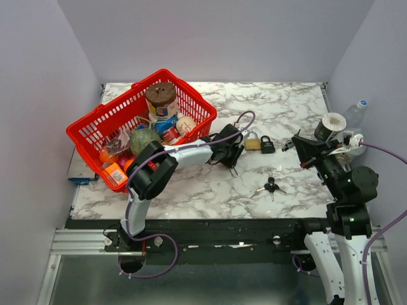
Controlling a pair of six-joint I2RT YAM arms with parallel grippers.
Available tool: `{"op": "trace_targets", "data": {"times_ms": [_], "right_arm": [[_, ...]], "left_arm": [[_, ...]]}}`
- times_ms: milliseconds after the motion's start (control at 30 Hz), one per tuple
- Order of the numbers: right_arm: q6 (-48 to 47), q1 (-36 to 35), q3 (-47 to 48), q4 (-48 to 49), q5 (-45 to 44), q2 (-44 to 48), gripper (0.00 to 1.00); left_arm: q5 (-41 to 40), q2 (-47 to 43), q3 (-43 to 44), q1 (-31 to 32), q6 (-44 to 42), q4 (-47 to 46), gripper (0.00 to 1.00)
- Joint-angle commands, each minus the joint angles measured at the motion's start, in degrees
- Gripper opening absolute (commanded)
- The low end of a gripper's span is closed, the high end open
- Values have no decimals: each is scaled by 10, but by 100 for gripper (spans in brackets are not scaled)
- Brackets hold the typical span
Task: Unlock with the key
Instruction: Move the key to the center of the board.
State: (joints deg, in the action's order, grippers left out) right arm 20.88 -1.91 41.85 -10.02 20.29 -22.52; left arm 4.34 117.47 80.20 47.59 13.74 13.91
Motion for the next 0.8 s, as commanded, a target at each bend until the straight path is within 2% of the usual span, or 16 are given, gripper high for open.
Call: {"op": "trace_targets", "data": {"times_ms": [0, 267, 633, 767], "right_arm": [[-4, 2, 17, -13, 12, 9, 1], [-3, 2, 17, -14, 17, 10, 1], [-5, 2, 17, -16, 12, 10, 1], [-5, 2, 17, -16, 15, 8, 1]], "left_arm": [[1, -11, -55, 20, 82, 65, 49], [-6, -44, -136, 40, 159, -5, 57], [-21, -58, -167, 84, 261, -84, 64], [-56, -67, -186, 120, 281, -77, 67]]}}
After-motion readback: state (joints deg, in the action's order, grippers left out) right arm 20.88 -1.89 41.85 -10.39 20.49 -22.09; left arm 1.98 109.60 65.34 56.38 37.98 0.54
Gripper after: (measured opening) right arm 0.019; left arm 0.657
